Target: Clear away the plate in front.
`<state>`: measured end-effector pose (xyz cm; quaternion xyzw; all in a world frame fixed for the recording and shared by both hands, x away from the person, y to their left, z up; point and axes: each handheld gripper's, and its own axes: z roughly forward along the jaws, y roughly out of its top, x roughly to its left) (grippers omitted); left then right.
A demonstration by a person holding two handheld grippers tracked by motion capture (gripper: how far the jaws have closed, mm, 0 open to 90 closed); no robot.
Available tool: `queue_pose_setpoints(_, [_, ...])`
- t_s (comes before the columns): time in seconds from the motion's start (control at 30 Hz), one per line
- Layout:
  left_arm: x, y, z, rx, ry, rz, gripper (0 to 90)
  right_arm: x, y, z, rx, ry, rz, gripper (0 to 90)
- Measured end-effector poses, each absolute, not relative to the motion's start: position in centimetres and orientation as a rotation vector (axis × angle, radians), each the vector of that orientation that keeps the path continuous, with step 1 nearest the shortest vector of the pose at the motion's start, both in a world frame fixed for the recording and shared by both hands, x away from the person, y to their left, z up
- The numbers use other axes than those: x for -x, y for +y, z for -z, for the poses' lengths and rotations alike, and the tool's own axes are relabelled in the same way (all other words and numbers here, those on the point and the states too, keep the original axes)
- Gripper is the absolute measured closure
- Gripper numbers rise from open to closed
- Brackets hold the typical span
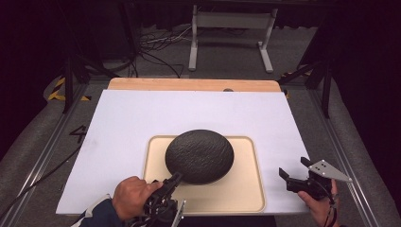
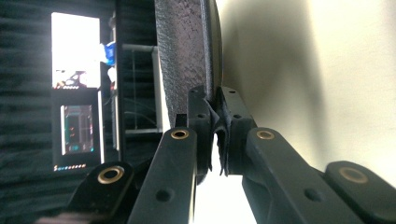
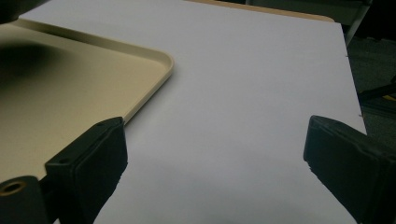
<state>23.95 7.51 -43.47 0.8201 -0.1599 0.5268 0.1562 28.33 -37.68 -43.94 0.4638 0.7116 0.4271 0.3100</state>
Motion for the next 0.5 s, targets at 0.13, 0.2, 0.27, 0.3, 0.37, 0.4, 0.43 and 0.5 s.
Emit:
queue_pose_setpoints(0.13, [-23.9,7.3,44.2,-2.354,-0.501,-1.485,84.7,-28.3,-37.7,43.9,-1.225,1.881,-1.127,6.8])
queue_pose_setpoints(0.2, [-23.9,7.2,44.6,-2.376,-0.499,-1.456,83.9,-28.3,-37.7,44.0,-1.227,1.878,-1.128,6.8])
queue_pose_setpoints(0.27, [-23.9,7.2,44.8,-2.372,-0.501,-1.447,83.2,-28.3,-37.8,44.0,-1.228,1.877,-1.128,6.8])
queue_pose_setpoints(0.3, [-23.8,7.1,45.0,-2.371,-0.529,-1.467,83.6,-28.3,-37.7,44.0,-1.229,1.878,-1.128,6.8])
queue_pose_setpoints(0.37, [-23.9,7.0,45.2,-2.374,-0.517,-1.450,83.9,-28.3,-37.7,44.0,-1.228,1.879,-1.127,6.8])
queue_pose_setpoints(0.4, [-23.9,7.0,45.2,-2.374,-0.517,-1.450,84.2,-28.4,-37.7,44.0,-1.231,1.881,-1.126,6.8])
queue_pose_setpoints(0.43, [-24.1,7.1,45.5,-2.375,-0.524,-1.449,84.5,-28.4,-37.7,44.1,-1.229,1.883,-1.125,6.8])
queue_pose_setpoints(0.5, [-24.3,7.0,45.7,-2.391,-0.528,-1.428,85.5,-28.3,-37.7,44.0,-1.226,1.882,-1.126,6.7])
